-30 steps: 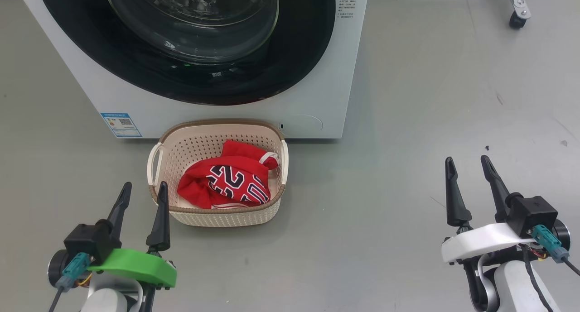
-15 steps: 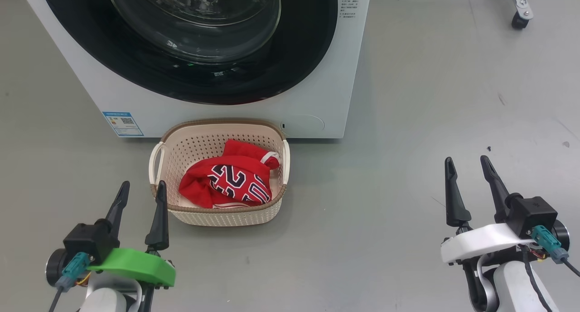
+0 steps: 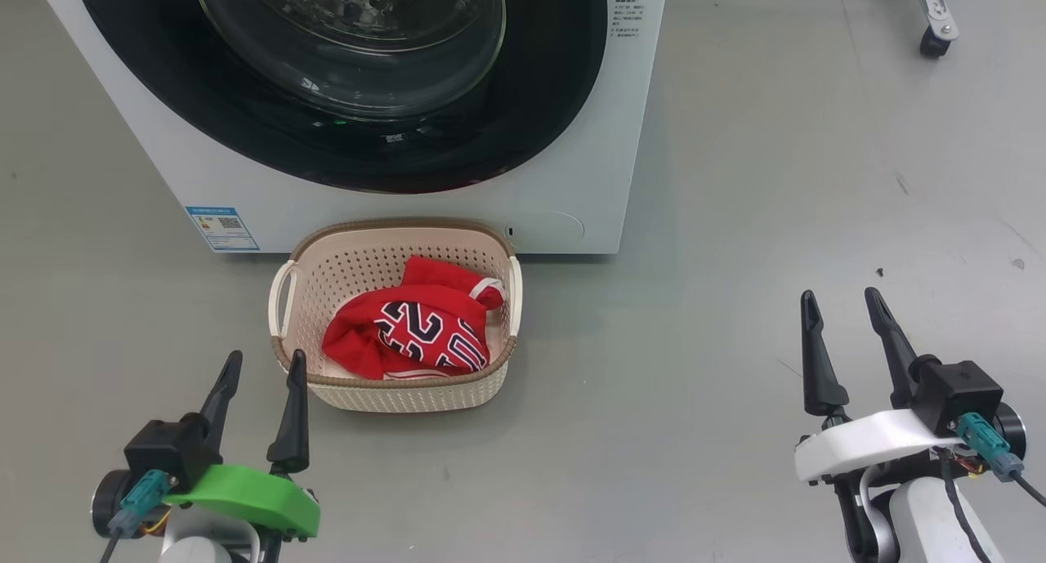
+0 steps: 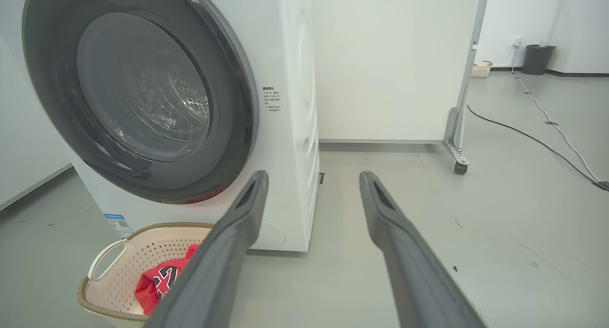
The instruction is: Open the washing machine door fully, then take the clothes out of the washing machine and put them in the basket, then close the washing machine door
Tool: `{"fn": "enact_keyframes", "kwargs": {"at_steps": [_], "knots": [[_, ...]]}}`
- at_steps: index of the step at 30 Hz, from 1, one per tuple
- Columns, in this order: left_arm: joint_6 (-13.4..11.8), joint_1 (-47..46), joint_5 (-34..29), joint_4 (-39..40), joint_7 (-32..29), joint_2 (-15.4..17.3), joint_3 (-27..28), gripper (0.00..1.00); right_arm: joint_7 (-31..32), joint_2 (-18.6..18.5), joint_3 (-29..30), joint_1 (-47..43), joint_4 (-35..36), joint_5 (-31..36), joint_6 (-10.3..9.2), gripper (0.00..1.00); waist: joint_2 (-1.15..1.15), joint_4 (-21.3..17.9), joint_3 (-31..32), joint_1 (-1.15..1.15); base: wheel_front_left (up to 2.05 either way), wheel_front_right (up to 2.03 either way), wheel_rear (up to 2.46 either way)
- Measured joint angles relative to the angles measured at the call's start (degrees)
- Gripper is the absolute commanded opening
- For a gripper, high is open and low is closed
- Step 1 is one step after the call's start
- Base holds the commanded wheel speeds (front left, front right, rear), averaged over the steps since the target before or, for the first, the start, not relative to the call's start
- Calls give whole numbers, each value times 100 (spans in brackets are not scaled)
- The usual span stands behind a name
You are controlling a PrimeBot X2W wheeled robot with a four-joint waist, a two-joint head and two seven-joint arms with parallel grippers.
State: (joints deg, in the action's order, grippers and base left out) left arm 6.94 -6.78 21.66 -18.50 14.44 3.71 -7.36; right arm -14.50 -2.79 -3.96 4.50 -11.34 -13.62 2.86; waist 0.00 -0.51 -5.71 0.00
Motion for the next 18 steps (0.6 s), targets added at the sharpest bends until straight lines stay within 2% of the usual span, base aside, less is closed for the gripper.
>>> {"fn": "enact_keyframes", "kwargs": {"at_steps": [15, 18], "knots": [[1, 2, 199, -113, 0, -36, 13, 100, 0, 8, -43, -35, -34, 58, 1, 100, 0, -3, 84, 0, 0, 0, 0], [1, 26, 404, -189, 0, -53, 8, 100, 0, 9, -47, -37, -49, 58, 2, 100, 0, -5, 114, 0, 0, 0, 0]]}}
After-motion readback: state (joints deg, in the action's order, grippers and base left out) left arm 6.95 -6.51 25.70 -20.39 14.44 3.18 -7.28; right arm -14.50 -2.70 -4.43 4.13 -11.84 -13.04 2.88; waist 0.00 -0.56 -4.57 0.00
